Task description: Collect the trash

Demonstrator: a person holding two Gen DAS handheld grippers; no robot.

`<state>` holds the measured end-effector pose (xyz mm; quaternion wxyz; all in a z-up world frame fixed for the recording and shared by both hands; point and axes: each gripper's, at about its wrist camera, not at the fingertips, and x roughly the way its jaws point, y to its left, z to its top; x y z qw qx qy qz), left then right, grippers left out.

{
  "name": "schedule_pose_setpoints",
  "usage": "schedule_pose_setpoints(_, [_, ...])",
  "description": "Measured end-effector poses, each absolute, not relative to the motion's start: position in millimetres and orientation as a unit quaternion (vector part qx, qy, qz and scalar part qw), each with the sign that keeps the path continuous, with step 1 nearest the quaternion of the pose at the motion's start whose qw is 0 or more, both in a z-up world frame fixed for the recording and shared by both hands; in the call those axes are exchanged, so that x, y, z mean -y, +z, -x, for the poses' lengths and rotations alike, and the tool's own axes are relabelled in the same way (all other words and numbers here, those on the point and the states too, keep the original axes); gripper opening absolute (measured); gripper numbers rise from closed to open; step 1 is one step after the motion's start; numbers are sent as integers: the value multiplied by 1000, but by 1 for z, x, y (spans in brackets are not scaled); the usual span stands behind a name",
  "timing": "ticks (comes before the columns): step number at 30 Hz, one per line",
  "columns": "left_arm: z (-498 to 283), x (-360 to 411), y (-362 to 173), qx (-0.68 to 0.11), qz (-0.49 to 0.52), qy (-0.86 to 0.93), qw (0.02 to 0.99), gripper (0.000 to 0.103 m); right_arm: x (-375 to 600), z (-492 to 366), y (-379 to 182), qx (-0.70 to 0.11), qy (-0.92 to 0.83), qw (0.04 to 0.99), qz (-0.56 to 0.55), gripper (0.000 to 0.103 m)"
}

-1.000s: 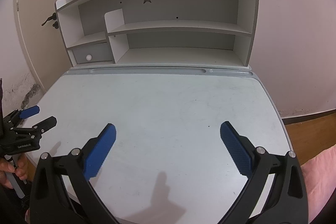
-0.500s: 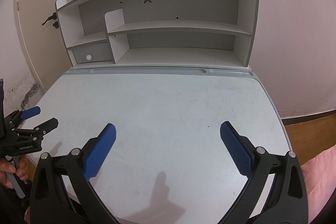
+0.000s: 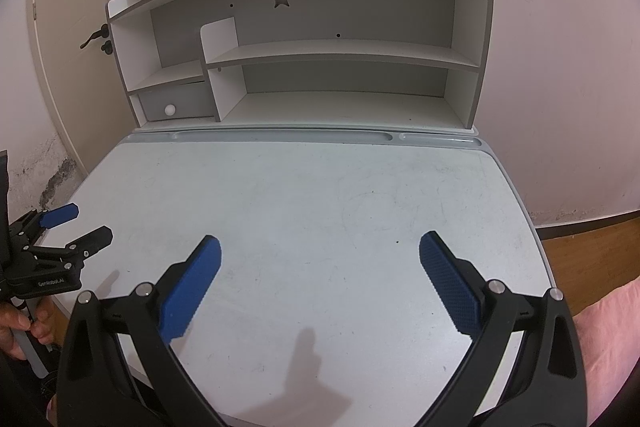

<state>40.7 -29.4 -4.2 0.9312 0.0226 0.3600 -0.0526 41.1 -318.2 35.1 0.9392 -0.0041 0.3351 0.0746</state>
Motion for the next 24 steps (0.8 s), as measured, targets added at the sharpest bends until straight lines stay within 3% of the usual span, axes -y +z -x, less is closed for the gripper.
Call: schedule_pose_setpoints(24, [-41, 29, -5, -364, -23, -54, 930, 96, 318, -40, 36, -335, 75, 939, 6, 96])
